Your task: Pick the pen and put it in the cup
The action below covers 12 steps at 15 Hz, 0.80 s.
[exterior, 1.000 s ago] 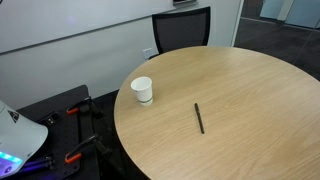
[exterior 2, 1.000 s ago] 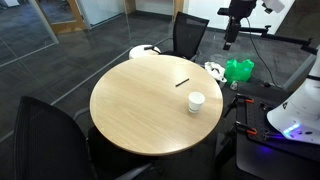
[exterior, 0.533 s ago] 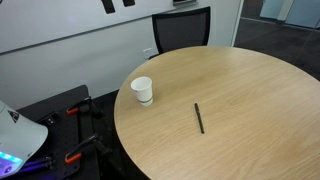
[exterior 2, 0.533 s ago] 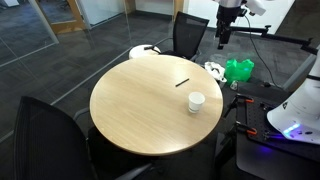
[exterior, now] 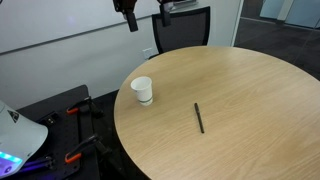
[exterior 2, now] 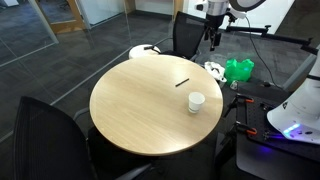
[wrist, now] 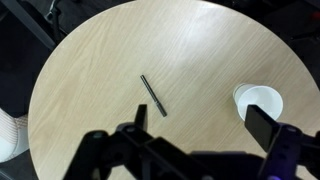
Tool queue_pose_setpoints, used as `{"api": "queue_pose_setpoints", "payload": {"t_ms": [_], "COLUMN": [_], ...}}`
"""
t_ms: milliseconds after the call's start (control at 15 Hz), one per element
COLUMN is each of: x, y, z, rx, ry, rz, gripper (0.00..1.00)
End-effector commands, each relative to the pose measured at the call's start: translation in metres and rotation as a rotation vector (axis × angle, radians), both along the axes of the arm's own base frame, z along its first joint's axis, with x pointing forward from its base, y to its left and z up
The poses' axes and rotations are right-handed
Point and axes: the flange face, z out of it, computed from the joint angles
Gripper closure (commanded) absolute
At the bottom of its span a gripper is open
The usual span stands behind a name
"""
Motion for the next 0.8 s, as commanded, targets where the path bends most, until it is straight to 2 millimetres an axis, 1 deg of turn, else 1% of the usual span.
{"api": "queue_pose_setpoints", "payload": {"t_ms": [0,267,400,600,733], "x": [0.0,0.0,0.009,0.024,0.033], "y": [0.001,0.004,0.002,-0.002,-0.008], "z": [0.001,0.003,-0.002,-0.017,-0.032], "rx": [0.0,-0.002,-0.003,-0.012,-0.005], "ry": [0.0,-0.006,-0.04,-0.07,-0.074], "rz": [0.001,0.005,0.014,0.094,0.135], "gripper": [0.0,0.0,0.0,0.0,0.0]}}
